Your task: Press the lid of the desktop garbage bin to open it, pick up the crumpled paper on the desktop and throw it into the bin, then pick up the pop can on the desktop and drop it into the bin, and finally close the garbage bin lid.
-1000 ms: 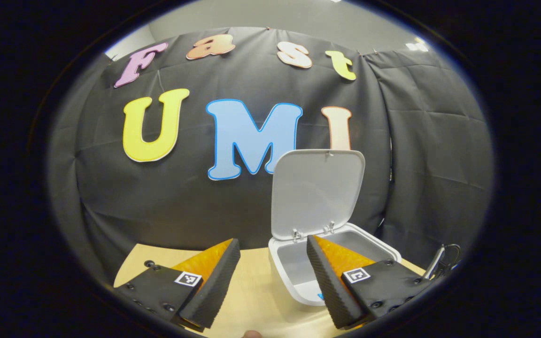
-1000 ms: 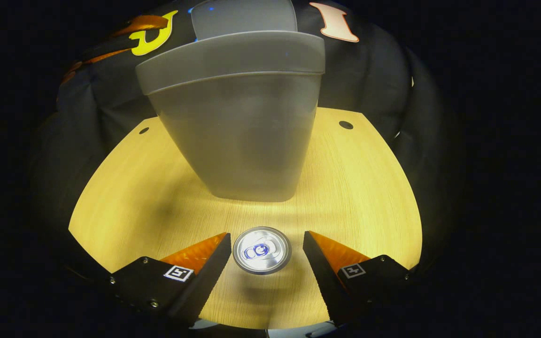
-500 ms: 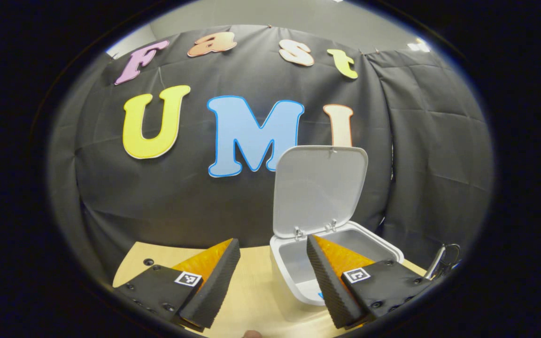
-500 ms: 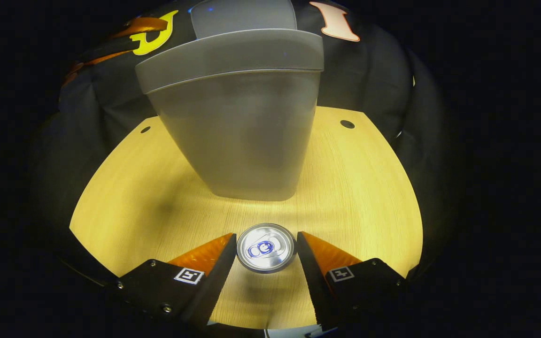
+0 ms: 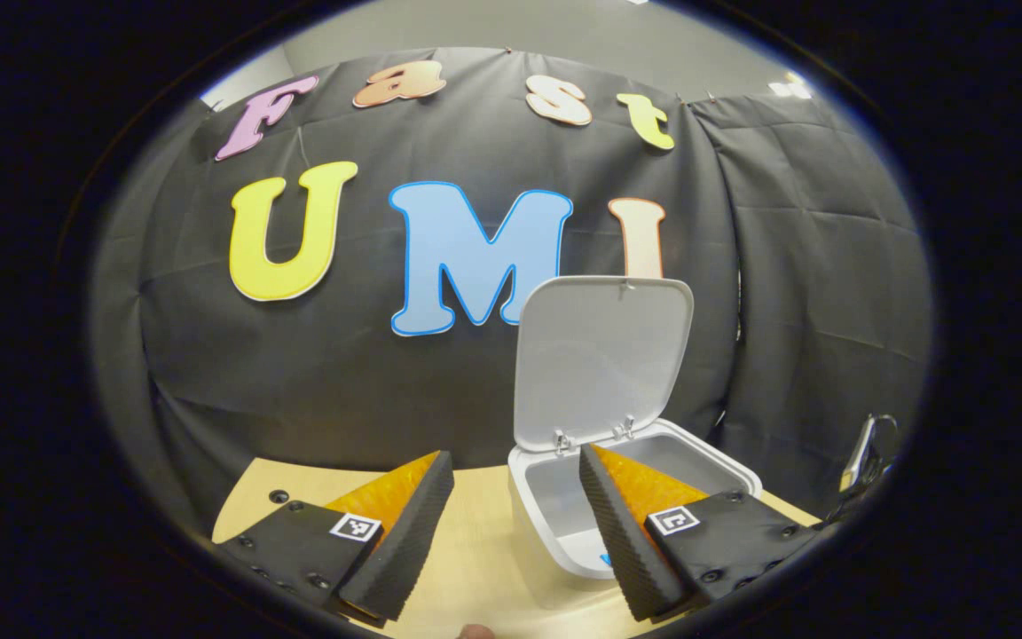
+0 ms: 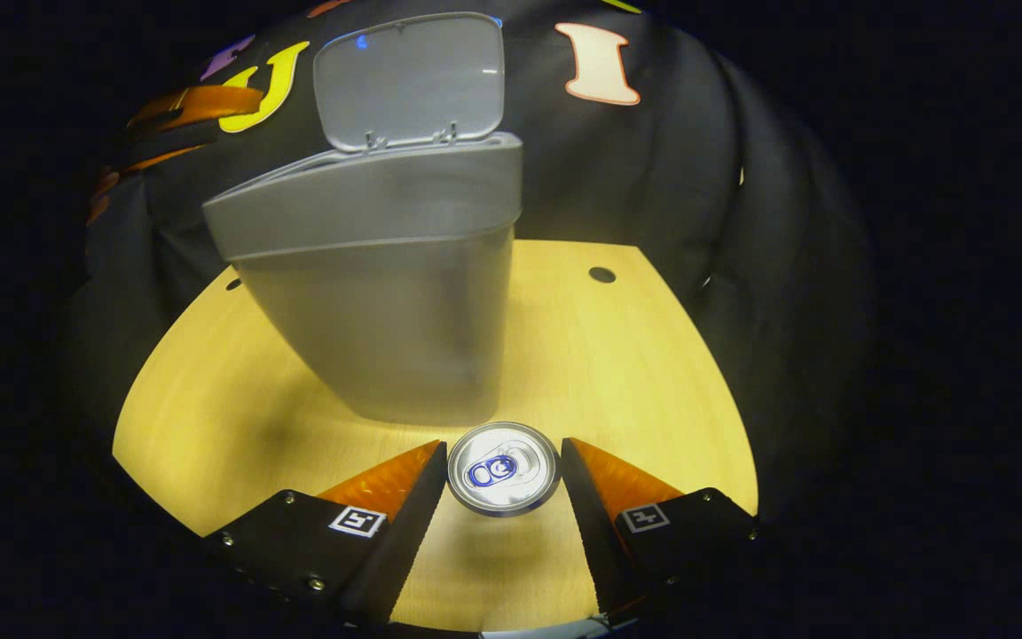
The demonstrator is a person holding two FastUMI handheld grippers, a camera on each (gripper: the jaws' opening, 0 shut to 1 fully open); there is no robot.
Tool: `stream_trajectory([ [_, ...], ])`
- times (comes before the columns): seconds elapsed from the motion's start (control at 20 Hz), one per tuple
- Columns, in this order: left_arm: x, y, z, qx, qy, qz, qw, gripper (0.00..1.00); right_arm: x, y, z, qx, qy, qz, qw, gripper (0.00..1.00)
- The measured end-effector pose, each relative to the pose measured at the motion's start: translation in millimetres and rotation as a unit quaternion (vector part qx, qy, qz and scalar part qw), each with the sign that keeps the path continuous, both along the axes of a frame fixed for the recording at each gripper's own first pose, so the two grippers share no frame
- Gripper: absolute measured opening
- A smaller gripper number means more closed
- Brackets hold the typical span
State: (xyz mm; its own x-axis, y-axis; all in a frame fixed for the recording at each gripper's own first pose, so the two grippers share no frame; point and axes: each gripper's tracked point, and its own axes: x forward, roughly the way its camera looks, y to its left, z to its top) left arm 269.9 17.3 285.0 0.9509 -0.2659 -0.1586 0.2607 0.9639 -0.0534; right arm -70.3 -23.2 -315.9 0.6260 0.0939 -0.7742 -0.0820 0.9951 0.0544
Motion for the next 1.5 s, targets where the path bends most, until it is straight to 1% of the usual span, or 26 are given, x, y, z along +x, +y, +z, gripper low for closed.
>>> stream_trajectory([
  [0.15,-1,0,-1,-0.001,0.002,-0.001,1.0,0.91,22,-21,27,-0.018,-0.038,-0.018,0.999,0.81],
  [0.35,-3,0,0,0.0,0.0,-0.002,1.0,0.91,46,-41,67,-0.035,-0.09,-0.042,0.994,0.81],
  [0.45,-3,0,0,0.001,0.0,-0.002,1.0,0.96,59,-48,91,-0.038,-0.118,-0.056,0.991,0.81],
  [0.55,-3,0,0,0.0,0.001,-0.002,1.0,0.96,72,-53,115,-0.042,-0.148,-0.065,0.986,0.81],
  [0.75,-3,1,-2,0.002,0.002,-0.001,1.0,0.96,91,-51,162,-0.047,-0.202,-0.067,0.976,0.81],
  [0.9,-3,1,-1,0.002,0.003,0.0,1.0,0.94,102,-44,194,-0.047,-0.24,-0.059,0.968,0.81],
  [1.1,-2,2,-2,0.003,0.003,0.001,1.0,0.91,111,-23,225,-0.036,-0.278,-0.036,0.959,0.81],
  [1.2,-2,2,-3,0.003,0.003,0.002,1.0,0.91,114,-11,237,-0.031,-0.294,-0.021,0.955,0.81],
  [1.3,-2,3,-2,0.003,0.003,0.002,1.0,0.92,114,2,245,-0.023,-0.301,-0.003,0.953,0.81],
  [1.5,-1,4,-3,0.003,0.003,0.003,1.0,0.92,115,24,242,-0.025,-0.299,0.028,0.954,0.81],
])
